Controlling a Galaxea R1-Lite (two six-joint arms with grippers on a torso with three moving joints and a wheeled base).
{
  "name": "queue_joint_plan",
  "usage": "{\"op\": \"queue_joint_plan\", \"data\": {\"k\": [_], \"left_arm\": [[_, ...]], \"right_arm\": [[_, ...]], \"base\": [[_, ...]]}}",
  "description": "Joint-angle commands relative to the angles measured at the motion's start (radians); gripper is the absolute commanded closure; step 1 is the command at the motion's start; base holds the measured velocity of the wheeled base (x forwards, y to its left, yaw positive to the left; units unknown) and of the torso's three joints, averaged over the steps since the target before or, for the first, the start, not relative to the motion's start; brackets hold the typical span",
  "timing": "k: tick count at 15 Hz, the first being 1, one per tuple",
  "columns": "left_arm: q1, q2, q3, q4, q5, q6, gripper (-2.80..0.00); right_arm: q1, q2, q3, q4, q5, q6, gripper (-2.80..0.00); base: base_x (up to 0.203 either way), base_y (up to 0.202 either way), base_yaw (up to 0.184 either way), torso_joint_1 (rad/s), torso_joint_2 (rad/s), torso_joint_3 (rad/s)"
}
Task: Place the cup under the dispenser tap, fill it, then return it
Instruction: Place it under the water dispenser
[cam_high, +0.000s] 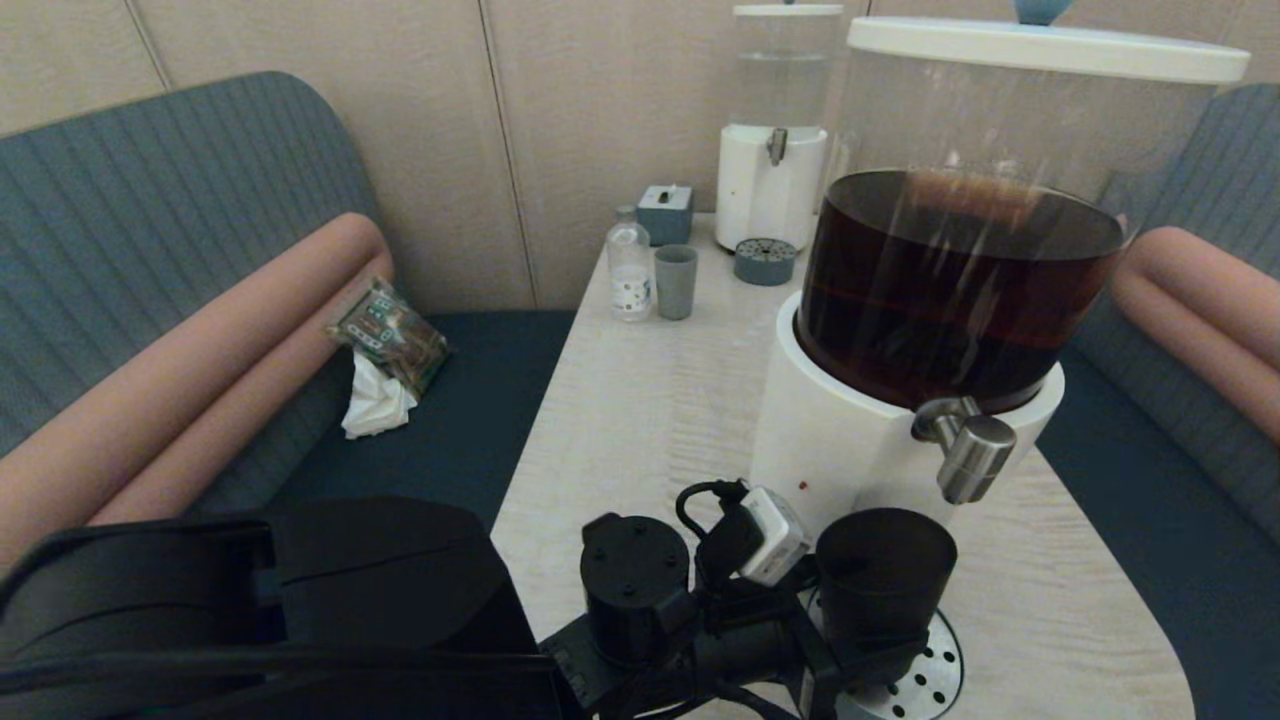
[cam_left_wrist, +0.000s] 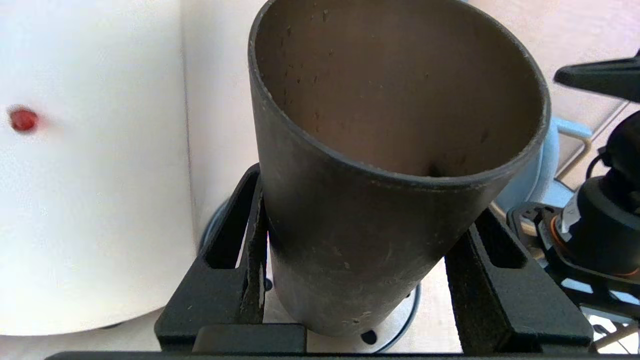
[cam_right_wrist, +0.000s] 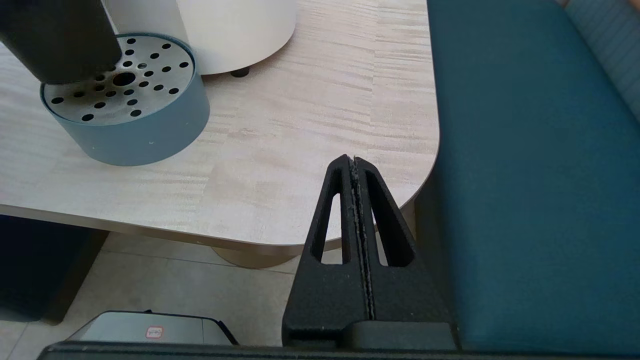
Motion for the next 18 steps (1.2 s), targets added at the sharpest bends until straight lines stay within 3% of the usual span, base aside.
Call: {"op": "queue_joint_plan", "data": {"k": [1, 18], "left_arm": [[-0.001, 0.023, -0.006, -0.008, -0.003, -0.001, 0.0], [-0.01, 0.054, -0.052, -0.008, -0.007, -0.001, 0.0]], "right_arm": [[0.0, 0.0, 0.0, 0.001, 0.0, -0.002, 0.0], [0.0, 0.0, 0.0, 0.001, 0.0, 0.0, 0.0]], "base": [[0.0, 0.0, 0.0, 0.0, 0.0, 0.0], [0.0, 0.0, 0.0, 0.0, 0.0, 0.0]]}}
